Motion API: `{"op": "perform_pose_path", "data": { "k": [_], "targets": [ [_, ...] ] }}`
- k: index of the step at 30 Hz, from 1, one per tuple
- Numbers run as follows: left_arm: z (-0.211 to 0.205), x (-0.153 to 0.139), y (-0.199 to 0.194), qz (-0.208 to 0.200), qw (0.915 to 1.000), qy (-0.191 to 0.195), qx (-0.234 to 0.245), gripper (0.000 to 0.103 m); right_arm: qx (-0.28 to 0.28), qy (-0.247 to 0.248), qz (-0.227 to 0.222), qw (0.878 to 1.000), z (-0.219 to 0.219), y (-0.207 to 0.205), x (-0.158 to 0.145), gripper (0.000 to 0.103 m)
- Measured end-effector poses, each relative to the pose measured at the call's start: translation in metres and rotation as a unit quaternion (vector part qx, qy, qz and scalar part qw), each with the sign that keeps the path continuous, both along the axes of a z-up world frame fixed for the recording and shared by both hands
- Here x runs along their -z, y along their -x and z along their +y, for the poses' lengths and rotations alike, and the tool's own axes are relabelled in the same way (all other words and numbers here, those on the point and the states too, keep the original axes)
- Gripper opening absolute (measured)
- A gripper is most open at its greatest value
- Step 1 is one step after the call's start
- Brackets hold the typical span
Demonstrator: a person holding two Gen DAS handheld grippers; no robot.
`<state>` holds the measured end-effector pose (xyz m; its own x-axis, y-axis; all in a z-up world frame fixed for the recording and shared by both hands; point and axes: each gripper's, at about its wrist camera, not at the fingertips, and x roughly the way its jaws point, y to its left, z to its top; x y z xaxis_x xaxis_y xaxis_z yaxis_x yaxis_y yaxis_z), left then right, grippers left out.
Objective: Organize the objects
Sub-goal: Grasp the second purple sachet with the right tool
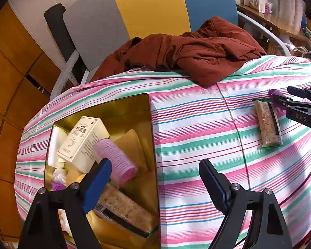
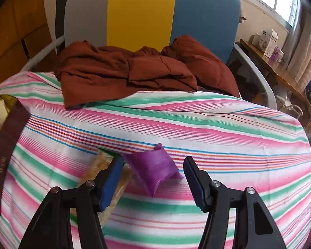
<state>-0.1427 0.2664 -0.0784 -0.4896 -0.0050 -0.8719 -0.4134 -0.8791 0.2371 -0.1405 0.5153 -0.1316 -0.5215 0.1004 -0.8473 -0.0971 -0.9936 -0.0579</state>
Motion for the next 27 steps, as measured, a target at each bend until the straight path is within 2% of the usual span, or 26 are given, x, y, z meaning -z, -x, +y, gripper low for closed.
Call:
{"op": "perform_pose_path", "data": {
  "k": [5,14,20,22,27],
  "targets": [
    [0.006,0.008,0.004,-0.007,1.0,0.005,0.001,0.087,0.003,0.016,-0.011,1.0,0.008,0.005,0.014,0.062],
    [0.016,0.016,0.004,-0.016,0.9999,0.004,0.003,0.087,0.013,0.051,0.004,0.999,0.019,-0.002,0.019,0.06],
    [0.036,0.016,0.007,-0.039,0.9987,-0.023,0.025,0.087,0.025,0.044,0.022,0.998,0.021,-0.019,0.009,0.042],
    [0.05,0.018,0.009,-0.046,0.9981,-0.026,0.034,0.087,0.029,0.03,0.022,0.999,0.023,-0.024,0.008,0.041],
    [0.071,0.019,0.007,-0.039,0.9982,-0.016,0.043,0.087,0.026,0.058,0.027,0.998,0.028,-0.023,0.006,0.042]
  ]
}}
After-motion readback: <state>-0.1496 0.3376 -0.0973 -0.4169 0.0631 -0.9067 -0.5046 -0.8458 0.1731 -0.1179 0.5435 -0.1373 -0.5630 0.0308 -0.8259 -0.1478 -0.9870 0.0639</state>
